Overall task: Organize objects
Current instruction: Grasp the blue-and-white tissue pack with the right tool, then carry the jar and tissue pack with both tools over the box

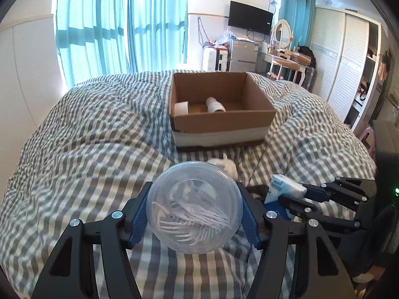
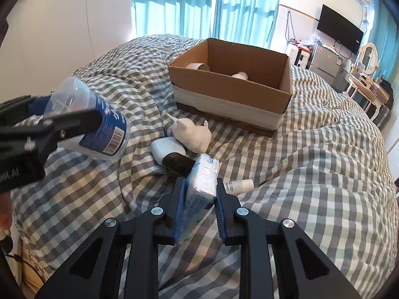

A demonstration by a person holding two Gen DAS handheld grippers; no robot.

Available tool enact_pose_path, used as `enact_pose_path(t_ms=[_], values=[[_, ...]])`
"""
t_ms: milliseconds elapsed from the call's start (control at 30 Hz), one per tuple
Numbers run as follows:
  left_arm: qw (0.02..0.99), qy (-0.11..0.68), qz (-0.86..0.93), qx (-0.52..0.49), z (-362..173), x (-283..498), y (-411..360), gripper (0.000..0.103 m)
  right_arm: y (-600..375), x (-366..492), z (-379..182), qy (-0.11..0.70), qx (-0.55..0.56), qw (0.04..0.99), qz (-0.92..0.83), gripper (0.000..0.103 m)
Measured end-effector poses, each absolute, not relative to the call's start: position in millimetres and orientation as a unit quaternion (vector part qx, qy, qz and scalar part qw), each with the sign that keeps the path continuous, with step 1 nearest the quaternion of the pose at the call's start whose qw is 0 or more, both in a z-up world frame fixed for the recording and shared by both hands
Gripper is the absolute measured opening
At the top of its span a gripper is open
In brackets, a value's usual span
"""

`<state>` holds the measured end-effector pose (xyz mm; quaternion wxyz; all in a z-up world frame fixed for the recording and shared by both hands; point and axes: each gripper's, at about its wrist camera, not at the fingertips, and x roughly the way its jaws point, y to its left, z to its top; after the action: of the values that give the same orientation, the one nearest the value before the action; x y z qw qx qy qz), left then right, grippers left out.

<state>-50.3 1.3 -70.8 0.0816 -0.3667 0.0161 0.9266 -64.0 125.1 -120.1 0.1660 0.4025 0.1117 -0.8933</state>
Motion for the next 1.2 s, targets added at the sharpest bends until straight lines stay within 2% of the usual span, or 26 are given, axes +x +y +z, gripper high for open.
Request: enact_pose_path(t_ms=[300, 667, 933, 1200], values=[[0.090, 0.018, 0.928, -0.360, -42.2, -106.0, 8.3, 0.065, 135.4, -105.6, -51.9, 0.117, 0.353, 0.154, -0.915, 0.022], [0.111, 0.048, 0.934, -0.335, 1.8, -197.0, 22.4, 0.065, 128.8, -194.7, 13.3, 0.183, 0.313, 0.135, -0.922, 0.022], [0.116, 0.058, 0.937, -0.324, 4.1, -257.6, 35.9, 0.065, 128.8, -266.3, 16.9, 0.169, 0.315, 0.137, -0.924, 0.022], [0.131, 0.058, 0.923, -0.357, -36.6, -303.5, 48.9, 0.065, 133.1, -321.5, -25.4, 0.153, 0.354, 0.135, -0.913, 0.022]])
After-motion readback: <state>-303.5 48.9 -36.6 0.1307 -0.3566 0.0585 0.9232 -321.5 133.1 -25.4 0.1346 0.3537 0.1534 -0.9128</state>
